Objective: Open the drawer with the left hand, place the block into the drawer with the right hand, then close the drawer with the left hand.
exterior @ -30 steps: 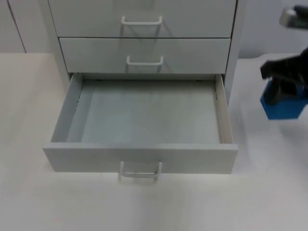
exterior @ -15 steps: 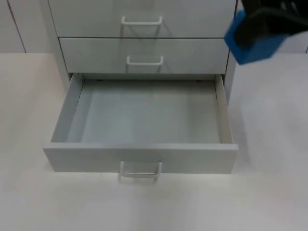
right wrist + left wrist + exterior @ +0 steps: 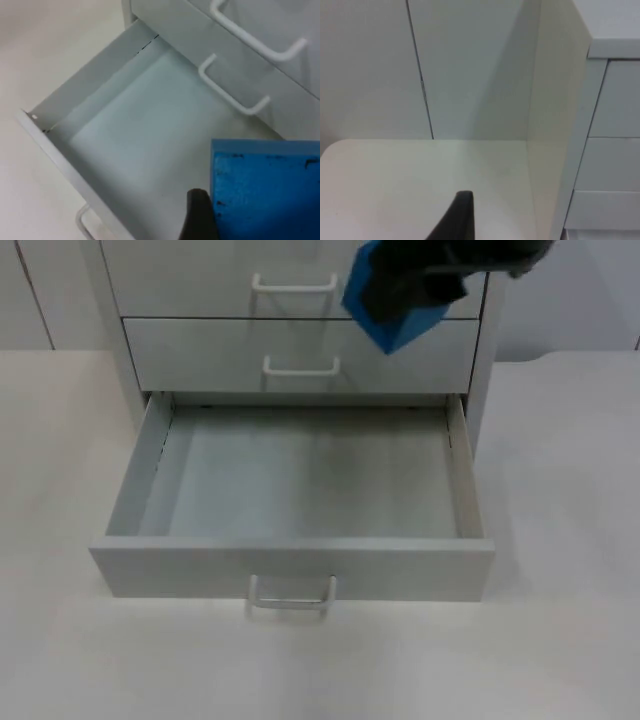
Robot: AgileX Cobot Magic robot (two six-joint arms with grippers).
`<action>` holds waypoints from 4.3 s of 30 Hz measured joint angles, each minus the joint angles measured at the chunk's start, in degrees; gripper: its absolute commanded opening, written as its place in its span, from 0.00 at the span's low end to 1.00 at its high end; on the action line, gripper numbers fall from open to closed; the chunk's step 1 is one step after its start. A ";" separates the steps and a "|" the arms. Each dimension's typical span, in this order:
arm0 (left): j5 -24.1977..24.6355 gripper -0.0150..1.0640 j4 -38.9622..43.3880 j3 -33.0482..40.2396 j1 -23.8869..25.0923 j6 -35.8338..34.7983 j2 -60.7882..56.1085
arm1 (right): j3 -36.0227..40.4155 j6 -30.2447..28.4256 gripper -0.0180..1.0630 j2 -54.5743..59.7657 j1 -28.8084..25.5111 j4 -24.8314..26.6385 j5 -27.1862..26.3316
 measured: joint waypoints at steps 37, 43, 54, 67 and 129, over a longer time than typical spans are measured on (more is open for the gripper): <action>0.00 0.99 0.00 0.00 0.00 0.28 0.00 | -3.04 -6.57 0.02 25.10 2.73 3.54 -15.40; 0.00 0.99 0.00 0.00 0.00 0.64 0.00 | -3.20 -6.57 0.02 26.91 2.73 3.54 -17.67; 0.00 0.99 0.00 0.00 0.00 1.11 0.00 | -4.07 -6.62 0.02 29.25 2.73 3.54 -19.59; 0.00 0.99 0.00 0.00 0.00 1.11 0.00 | -4.07 -5.55 0.02 29.25 1.04 3.66 -19.83; 0.00 0.99 0.00 0.00 0.00 2.65 0.00 | 0.40 7.06 0.97 -5.68 2.67 -5.15 -0.37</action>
